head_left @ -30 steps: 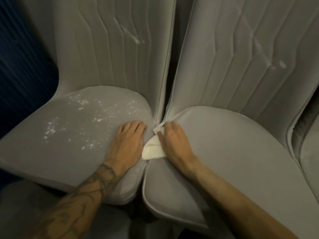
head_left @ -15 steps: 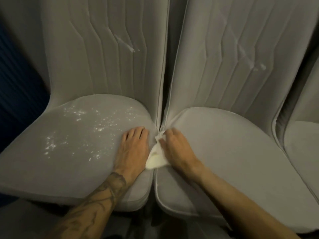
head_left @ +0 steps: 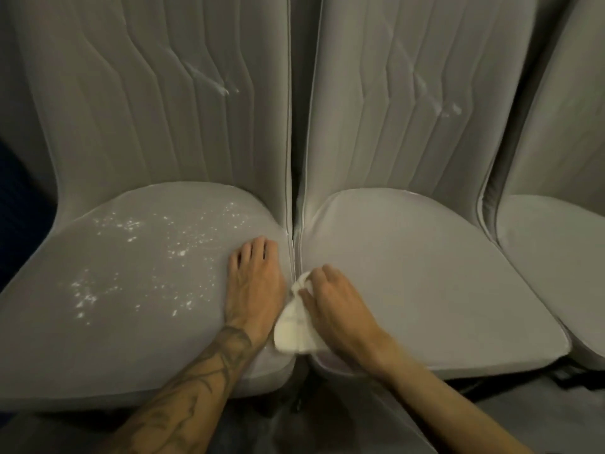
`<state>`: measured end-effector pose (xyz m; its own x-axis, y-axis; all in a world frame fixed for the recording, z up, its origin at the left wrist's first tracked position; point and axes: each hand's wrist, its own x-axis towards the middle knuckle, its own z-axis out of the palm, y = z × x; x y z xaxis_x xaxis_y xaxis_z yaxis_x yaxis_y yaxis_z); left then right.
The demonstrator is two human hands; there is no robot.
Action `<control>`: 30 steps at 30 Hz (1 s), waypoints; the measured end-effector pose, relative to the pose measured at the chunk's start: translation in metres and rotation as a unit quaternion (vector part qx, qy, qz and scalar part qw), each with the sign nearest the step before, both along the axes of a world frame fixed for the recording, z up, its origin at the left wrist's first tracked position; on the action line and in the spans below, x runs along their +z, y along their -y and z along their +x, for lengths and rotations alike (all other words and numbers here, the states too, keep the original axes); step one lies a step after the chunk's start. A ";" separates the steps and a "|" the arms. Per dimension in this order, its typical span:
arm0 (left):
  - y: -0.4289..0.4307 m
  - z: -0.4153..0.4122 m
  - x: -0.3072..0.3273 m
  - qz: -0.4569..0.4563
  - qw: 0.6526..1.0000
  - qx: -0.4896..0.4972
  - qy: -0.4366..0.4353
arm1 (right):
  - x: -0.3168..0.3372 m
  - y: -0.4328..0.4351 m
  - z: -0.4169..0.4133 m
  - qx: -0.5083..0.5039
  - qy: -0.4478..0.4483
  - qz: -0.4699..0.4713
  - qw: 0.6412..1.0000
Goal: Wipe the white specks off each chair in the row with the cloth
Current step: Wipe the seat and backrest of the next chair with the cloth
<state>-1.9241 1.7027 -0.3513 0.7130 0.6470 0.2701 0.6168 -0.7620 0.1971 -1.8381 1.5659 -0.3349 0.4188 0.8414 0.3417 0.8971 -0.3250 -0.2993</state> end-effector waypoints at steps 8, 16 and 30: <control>0.000 -0.001 0.002 0.014 1.000 0.005 0.021 | 0.000 0.039 -0.039 -0.025 -0.020 -0.027 0.999; 0.003 -0.001 0.004 0.019 1.000 0.002 0.022 | 0.005 0.008 -0.036 -0.093 -0.005 0.010 0.996; 0.005 0.012 0.011 0.067 0.997 -0.034 0.032 | 0.001 0.052 -0.080 -0.092 0.017 0.043 0.995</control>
<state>-1.9124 1.6978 -0.3403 0.7323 0.5530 0.3974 0.5520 -0.8238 0.1293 -1.9180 1.5143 -0.3337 0.5496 0.7184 0.4264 0.8351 -0.4588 -0.3034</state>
